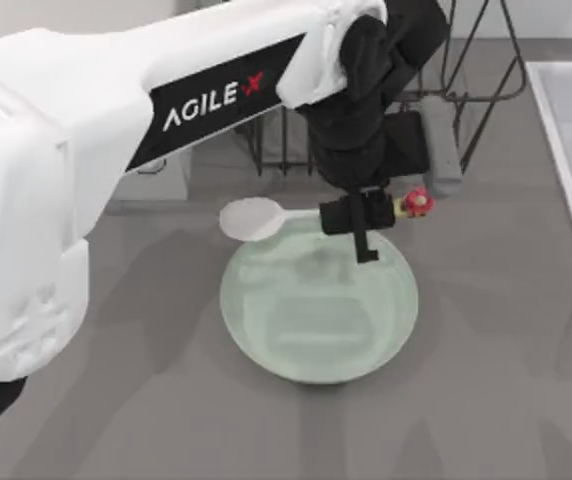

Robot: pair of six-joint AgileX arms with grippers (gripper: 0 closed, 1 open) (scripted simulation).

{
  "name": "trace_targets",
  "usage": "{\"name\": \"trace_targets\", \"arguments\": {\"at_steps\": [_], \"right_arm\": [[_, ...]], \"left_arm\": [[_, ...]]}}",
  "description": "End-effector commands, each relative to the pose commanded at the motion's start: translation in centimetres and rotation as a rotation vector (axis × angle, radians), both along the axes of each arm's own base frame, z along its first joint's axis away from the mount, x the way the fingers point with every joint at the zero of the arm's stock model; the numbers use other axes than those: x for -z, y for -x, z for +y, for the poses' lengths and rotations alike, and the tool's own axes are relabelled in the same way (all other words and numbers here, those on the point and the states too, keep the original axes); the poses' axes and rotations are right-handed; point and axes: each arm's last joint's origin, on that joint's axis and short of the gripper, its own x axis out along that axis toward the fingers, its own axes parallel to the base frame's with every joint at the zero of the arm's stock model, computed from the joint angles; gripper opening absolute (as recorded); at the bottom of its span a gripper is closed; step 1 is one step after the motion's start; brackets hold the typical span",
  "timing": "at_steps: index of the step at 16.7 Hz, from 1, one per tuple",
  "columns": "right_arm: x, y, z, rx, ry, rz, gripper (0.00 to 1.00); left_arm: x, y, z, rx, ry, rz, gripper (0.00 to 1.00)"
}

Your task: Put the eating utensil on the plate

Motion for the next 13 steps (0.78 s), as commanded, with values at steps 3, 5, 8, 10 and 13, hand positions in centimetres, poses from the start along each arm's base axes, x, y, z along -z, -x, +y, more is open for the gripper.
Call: {"name": "trace_targets", "arguments": {"at_steps": [3, 5, 8, 10, 13], "right_arm": [[0.0, 0.0, 0.0, 0.0, 0.0, 0.0, 1.0], [0.0, 0.0, 0.0, 0.0, 0.0, 0.0, 1.0], [0.0, 0.0, 0.0, 0.0, 0.0, 0.0, 1.0], [0.0, 0.0, 0.0, 0.0, 0.0, 0.0, 1.0], [0.0, 0.0, 0.0, 0.0, 0.0, 0.0, 1.0]], "left_arm": [[1.8, 0.5, 0.4, 0.011, -0.041, 0.079, 0.0], [3.4, 1.0, 0.7, 0.019, -0.076, 0.14, 0.0], [5.8, 1.5, 0.9, 0.025, -0.123, 0.216, 0.0], [5.9, 1.5, 0.9, 0.025, -0.126, 0.221, 0.0], [5.9, 1.5, 0.9, 0.025, -0.126, 0.221, 0.0]]}}
